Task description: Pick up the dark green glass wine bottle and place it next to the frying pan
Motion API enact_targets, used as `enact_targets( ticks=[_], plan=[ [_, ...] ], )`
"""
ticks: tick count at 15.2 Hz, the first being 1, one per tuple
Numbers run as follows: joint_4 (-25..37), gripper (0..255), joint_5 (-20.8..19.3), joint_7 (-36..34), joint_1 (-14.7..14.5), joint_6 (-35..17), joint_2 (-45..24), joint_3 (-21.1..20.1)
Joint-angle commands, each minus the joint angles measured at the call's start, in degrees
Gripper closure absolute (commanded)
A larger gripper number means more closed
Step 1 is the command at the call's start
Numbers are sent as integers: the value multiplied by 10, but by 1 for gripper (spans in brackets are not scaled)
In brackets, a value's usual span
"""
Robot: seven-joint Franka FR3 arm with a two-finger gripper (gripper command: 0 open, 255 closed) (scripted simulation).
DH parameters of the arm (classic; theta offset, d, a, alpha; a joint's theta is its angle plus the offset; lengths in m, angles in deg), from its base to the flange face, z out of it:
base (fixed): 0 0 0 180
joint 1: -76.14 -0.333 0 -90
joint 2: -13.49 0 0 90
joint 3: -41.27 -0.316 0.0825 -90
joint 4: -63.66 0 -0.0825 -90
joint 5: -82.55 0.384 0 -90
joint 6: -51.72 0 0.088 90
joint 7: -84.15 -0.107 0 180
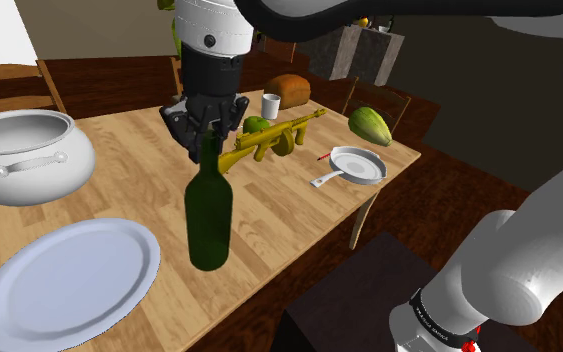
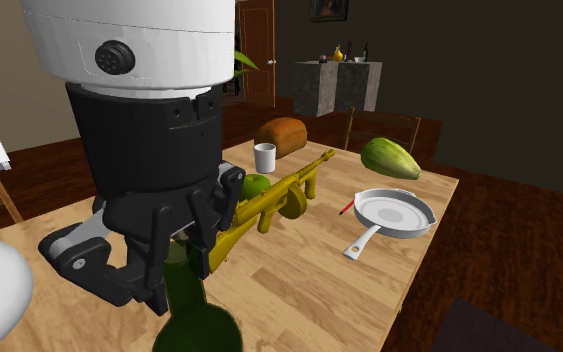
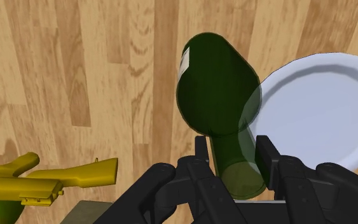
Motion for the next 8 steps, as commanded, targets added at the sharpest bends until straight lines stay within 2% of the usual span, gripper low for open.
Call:
enact_targets(
  ticks=[1, 8],
  plan=[
    [15, 255, -1, 0, 0, 13, -2, 0],
    [81, 255, -8, -2, 1, 69, -14, -2]
  ],
)
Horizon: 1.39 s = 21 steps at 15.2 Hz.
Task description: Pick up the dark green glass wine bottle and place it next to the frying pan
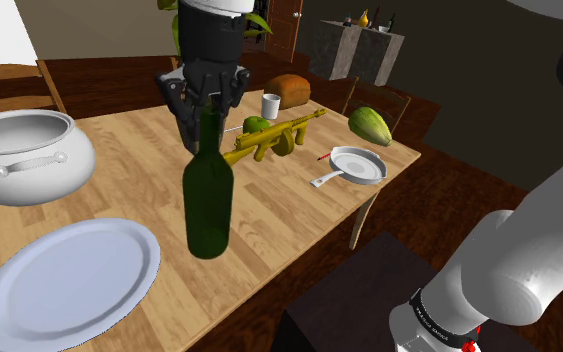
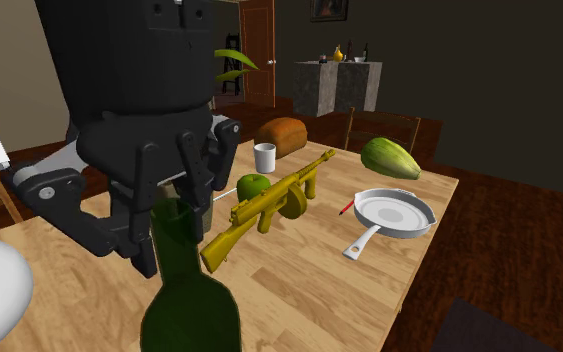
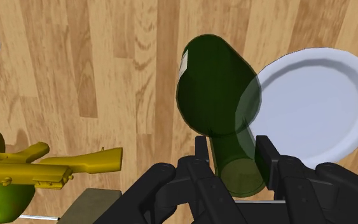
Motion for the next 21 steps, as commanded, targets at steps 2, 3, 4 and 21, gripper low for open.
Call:
enact_targets(
  ticks=[2, 3, 4, 21],
  plan=[
    [30, 255, -4, -2, 0, 24, -7, -2],
    [40, 255, -6, -3, 0, 32, -10, -2],
    [51, 255, -7, -4, -1, 40, -13, -3],
    [45, 255, 39, 112, 42, 106, 71, 70]
  ],
)
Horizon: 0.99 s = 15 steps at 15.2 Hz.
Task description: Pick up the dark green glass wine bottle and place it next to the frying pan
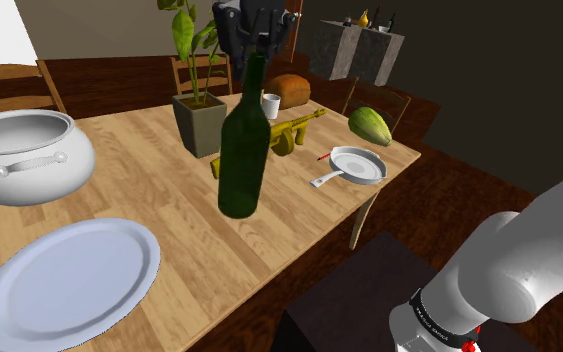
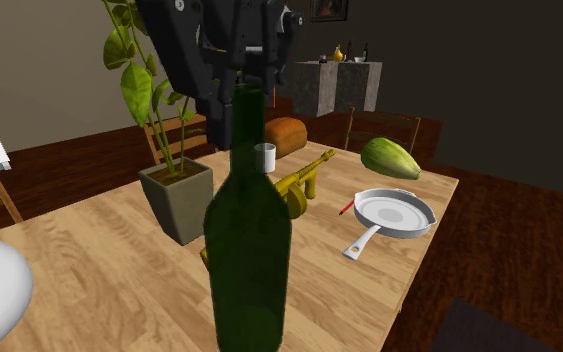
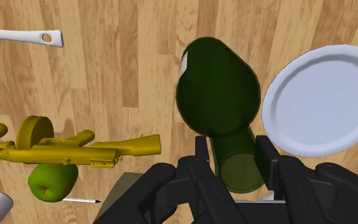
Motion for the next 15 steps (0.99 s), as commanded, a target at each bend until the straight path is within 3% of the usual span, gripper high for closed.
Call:
enact_targets(
  ticks=[1, 7, 15],
  plan=[
    [-31, 255, 15, 38, 10, -1, 33, 26],
    [-96, 255, 30, 134, 32, -1, 96, 99],
    [-142, 255, 21, 252, 60, 3, 138, 189]
  ],
)
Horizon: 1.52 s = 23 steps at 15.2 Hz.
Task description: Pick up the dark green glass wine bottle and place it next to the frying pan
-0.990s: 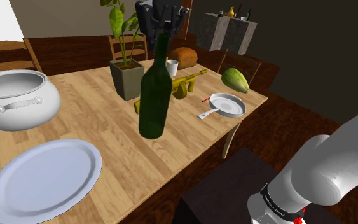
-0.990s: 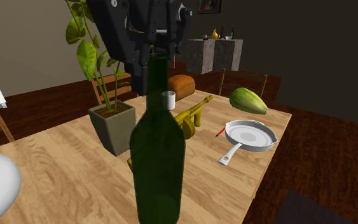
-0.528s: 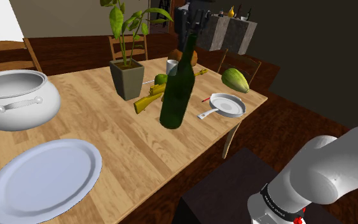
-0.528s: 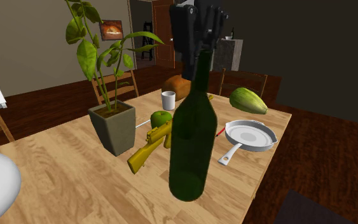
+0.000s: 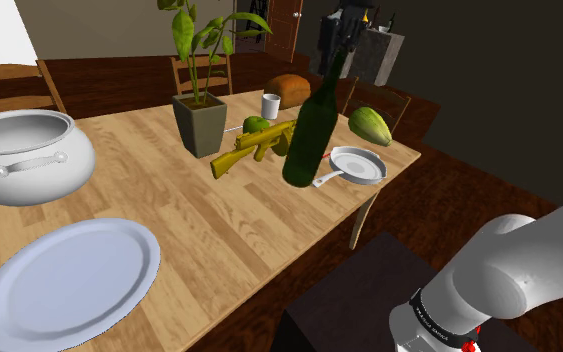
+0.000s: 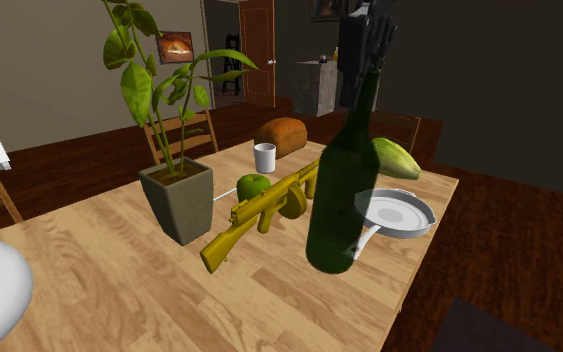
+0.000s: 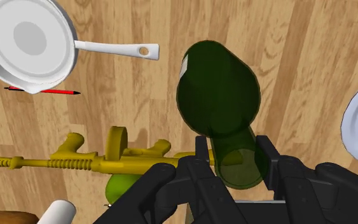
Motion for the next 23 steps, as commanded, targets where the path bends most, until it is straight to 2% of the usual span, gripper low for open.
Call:
enact_targets(
  ticks=[1, 12, 23],
  plan=[
    [-10, 255, -4, 30, 7, 2, 10, 23],
    [1, 255, -33, 187, 51, 6, -4, 140],
    [94, 255, -39, 346, 94, 15, -94, 257]
  ],
)
